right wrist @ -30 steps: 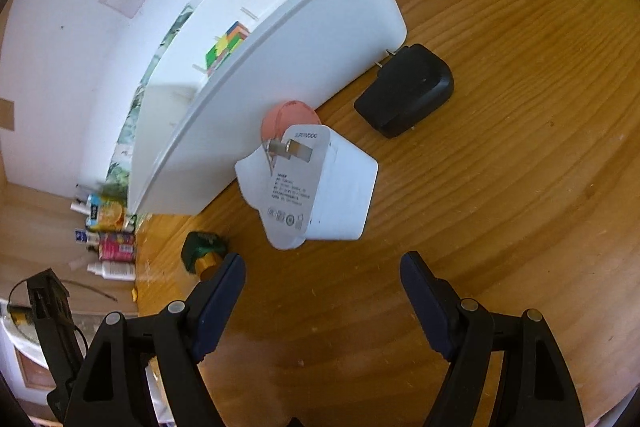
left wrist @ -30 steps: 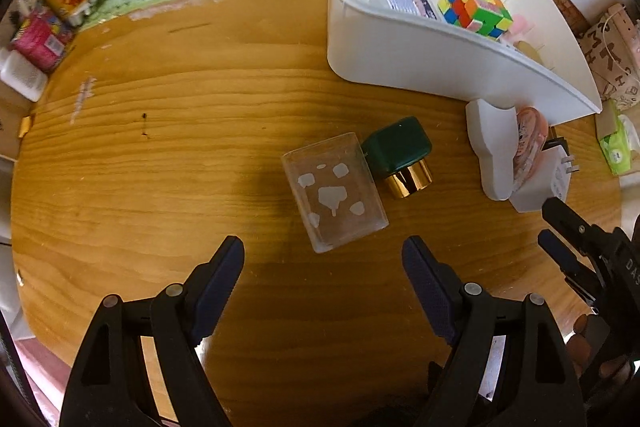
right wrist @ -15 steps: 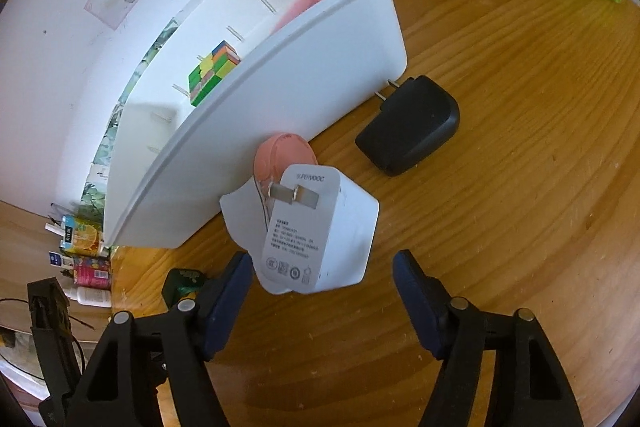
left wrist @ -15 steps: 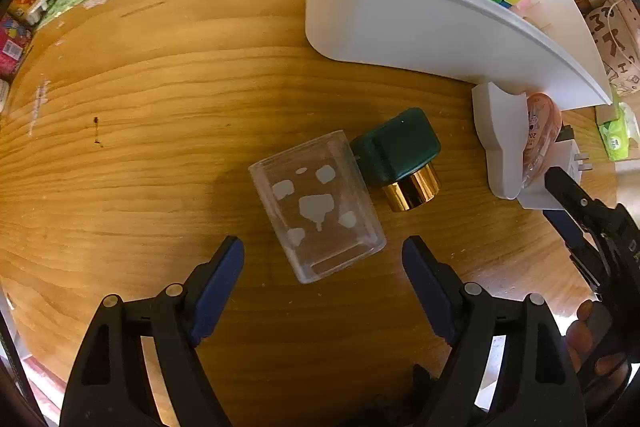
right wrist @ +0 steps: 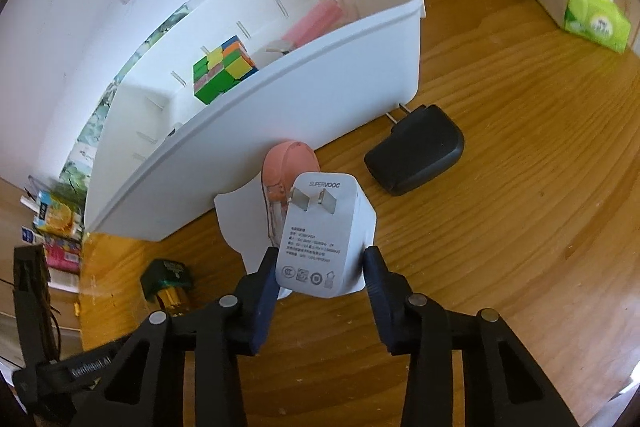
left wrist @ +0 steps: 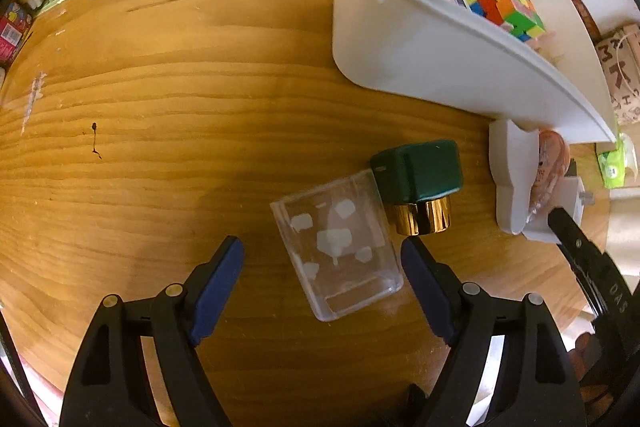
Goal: Organize rigid objects
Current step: 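Grasp the clear plastic box with the left tool while the right tool grasps the white charger, then carry the clear box over the bin with the left tool while the right tool carries the charger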
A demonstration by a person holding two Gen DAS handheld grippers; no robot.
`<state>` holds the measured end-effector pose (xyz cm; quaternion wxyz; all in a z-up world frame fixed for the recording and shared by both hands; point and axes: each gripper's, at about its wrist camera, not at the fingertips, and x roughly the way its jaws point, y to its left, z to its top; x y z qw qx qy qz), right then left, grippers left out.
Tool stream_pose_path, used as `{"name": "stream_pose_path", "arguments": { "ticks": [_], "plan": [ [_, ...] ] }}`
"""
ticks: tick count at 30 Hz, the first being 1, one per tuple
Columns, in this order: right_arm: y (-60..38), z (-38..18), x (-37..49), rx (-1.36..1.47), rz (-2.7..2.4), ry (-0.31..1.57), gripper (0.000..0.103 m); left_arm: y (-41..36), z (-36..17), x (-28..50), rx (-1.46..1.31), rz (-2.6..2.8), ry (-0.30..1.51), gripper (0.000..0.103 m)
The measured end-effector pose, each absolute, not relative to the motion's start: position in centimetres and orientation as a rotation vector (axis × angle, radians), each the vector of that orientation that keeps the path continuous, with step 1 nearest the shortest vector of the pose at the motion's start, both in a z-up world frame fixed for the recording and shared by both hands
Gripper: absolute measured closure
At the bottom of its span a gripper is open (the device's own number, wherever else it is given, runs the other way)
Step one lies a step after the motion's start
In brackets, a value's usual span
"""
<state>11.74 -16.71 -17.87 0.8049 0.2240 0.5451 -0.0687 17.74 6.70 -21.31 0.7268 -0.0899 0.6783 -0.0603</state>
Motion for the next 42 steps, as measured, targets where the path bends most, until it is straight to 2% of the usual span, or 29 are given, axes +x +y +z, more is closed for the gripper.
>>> {"name": "stream_pose_path", "arguments": {
  "ticks": [3,6,22,32,42],
  "plan": [
    [-16.5,-17.4,11.6,0.442,-0.161,1.17,0.066,6.8,-21.1,18.1,-0.226,-0.125,1.478,0.028],
    [-16.8,-17.1,11.2,0.437,-0.168,1.174,0.068,7.2,-20.9,18.2,-0.257,-0.132,1.468,0.039],
    [-14.9,-14.6,9.8,0.403,-0.072,1.169,0.071,13.2,-20.8,16.6,-0.324,-0.083,1.445,0.041],
    [-12.5,-10.7,10.1,0.32,0.057,1.117,0.071,16.8,-16.9,15.4,-0.352,-0.052,1.345,0.041],
    [-12.7,-7.3,12.1,0.247,0.151,1.042,0.071,12.8,-12.9,17.7,-0.355,-0.047,1.186,0.041]
  ]
}}
